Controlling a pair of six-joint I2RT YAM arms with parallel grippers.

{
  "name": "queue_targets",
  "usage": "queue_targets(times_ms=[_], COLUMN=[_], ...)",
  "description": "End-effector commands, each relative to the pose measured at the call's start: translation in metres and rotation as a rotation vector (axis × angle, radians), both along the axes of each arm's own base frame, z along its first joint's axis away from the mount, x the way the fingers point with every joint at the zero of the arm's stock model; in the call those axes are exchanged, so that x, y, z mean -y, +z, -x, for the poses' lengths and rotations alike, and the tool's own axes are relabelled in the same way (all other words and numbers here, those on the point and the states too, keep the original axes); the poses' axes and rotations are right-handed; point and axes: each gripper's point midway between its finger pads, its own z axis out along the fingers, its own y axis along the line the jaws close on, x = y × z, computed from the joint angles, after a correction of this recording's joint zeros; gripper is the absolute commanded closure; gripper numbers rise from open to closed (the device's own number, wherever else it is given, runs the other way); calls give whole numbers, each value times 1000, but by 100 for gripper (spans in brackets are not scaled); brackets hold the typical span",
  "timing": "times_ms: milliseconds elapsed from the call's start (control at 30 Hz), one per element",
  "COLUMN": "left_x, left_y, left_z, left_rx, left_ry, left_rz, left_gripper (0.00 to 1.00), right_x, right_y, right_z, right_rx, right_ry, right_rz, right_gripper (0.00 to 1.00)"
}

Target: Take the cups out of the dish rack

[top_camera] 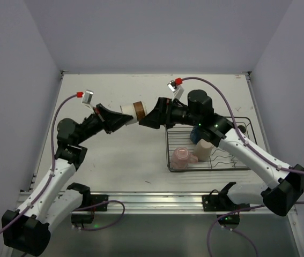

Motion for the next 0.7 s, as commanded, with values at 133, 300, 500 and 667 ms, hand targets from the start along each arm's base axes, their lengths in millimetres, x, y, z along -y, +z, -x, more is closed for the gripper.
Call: queue_targets(times_ms=[133, 300, 500, 667], left_x=[-71, -140, -177, -172], left_y=[-80, -124, -163, -183], left_z=[-74, -91, -117, -133], left_rx=[-244, -451, -590, -625], left_ry=[485, 776, 867, 821], left_rz=[-623, -942, -1263, -1320], left_gripper=[100, 100, 100, 100], right_x=[94, 147, 179, 178], right_y=[-17, -31, -51, -52], right_z=[-38, -54, -62, -64], right_rx=[48, 36, -2, -11], right_ry=[-404, -584, -642, -599], right_rz=[412, 614, 759, 759], right_gripper=[1, 1, 1, 1])
